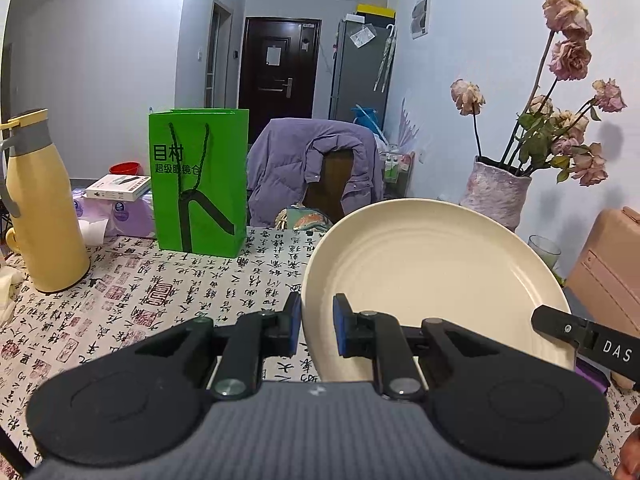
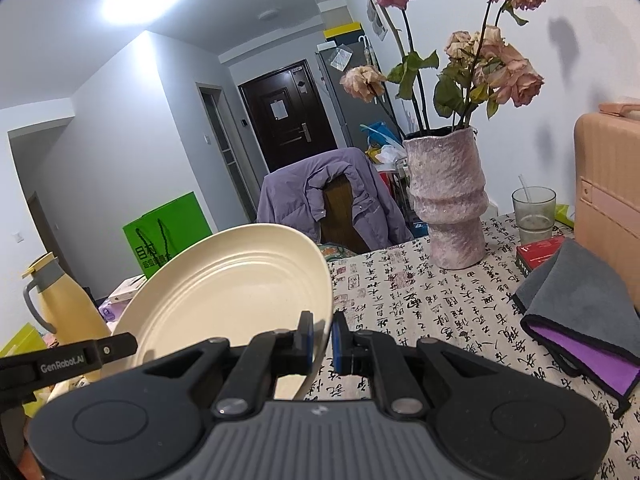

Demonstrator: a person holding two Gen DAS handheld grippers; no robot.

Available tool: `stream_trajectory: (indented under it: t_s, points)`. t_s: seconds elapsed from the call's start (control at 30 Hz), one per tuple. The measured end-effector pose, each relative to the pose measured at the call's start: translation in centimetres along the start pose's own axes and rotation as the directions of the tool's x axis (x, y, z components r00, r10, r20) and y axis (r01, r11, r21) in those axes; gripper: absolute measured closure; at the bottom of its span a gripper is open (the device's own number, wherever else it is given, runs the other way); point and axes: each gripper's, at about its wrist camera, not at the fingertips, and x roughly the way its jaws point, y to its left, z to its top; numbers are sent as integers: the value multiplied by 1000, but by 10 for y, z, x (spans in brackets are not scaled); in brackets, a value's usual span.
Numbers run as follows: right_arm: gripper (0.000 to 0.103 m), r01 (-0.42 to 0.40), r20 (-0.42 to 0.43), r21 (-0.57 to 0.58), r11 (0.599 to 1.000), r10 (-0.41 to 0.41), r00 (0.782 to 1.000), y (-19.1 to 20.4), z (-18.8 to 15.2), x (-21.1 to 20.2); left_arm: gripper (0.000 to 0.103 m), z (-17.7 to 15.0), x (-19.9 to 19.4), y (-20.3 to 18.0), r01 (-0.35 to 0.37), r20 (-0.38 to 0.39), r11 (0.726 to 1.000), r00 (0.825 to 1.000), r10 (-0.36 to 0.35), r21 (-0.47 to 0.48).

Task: Organize plates and bowls
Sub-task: 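Carry the raised cream plate with both tools toward the cream plate stack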

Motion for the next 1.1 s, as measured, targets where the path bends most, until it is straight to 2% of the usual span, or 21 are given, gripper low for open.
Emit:
stream_trajectory:
  t_s: [1.1]
  points:
    - [93, 1, 27, -42, 999, 1, 1000, 52, -39, -67, 86, -27, -78, 45, 30, 46, 999, 999, -28, -34]
